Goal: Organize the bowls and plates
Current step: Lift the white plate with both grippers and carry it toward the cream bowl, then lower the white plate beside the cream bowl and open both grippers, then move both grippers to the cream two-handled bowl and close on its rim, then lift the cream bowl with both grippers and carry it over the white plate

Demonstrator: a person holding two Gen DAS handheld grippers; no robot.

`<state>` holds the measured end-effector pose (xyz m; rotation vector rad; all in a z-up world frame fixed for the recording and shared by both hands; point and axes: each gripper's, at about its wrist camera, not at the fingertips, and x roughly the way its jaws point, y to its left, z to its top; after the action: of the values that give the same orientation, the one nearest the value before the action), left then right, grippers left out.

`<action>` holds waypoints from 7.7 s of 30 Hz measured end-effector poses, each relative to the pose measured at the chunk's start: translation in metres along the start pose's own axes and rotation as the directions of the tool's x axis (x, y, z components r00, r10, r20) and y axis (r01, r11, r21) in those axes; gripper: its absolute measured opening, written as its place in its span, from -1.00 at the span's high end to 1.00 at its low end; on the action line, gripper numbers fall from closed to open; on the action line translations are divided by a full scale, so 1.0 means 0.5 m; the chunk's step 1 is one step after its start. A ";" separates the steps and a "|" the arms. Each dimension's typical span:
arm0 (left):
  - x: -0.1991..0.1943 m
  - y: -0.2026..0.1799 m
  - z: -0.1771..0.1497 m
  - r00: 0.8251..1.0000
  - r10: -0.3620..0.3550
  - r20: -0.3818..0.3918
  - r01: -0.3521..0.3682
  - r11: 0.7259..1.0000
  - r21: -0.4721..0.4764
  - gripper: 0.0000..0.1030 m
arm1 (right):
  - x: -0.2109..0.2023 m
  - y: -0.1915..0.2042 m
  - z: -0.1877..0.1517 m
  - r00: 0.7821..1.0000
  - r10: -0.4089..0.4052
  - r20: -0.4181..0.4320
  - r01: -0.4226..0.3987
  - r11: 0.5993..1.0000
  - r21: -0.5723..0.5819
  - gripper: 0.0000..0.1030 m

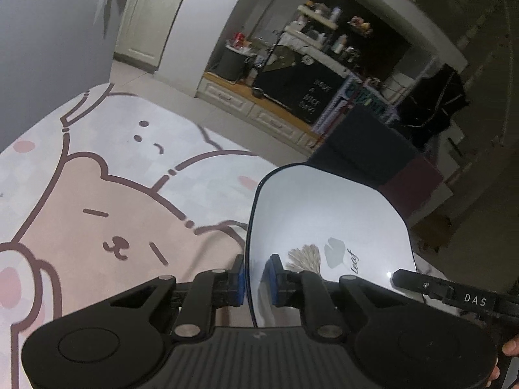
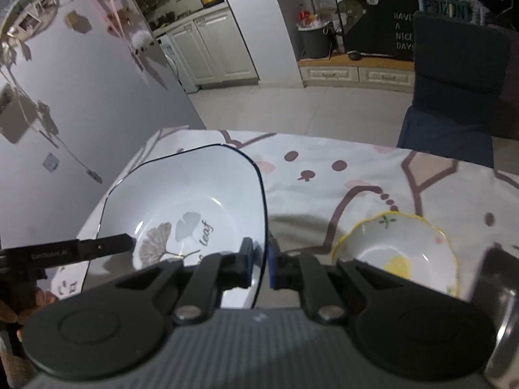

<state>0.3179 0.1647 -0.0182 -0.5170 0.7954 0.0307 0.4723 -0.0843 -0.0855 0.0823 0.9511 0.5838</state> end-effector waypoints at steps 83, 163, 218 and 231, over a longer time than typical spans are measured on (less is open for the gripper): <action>0.136 -0.295 -0.555 0.916 -0.120 -0.382 0.223 0.945 0.238 0.69 | -0.346 -0.298 -0.653 0.935 -0.331 -0.131 0.354 0.896 0.268 0.70; -0.003 -0.135 -0.227 0.997 0.057 -0.058 -0.039 0.962 0.270 -1.00 | -0.244 -0.096 -0.306 0.970 -0.129 0.205 0.136 0.991 -0.019 -1.00; 0.177 -0.086 -0.277 0.923 0.071 -0.377 0.012 0.977 0.213 0.73 | -0.053 -0.104 -0.341 0.971 -0.154 -0.180 0.170 0.983 0.075 0.72; 0.167 -0.083 -0.273 0.926 0.081 -0.368 0.000 0.976 0.216 0.77 | -0.056 -0.100 -0.341 0.971 -0.156 -0.181 0.172 0.982 0.078 0.74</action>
<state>0.2941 0.0525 -0.1374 -0.3036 1.1713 -0.1181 0.3477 -0.1721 -0.1811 0.0353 1.1434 0.3974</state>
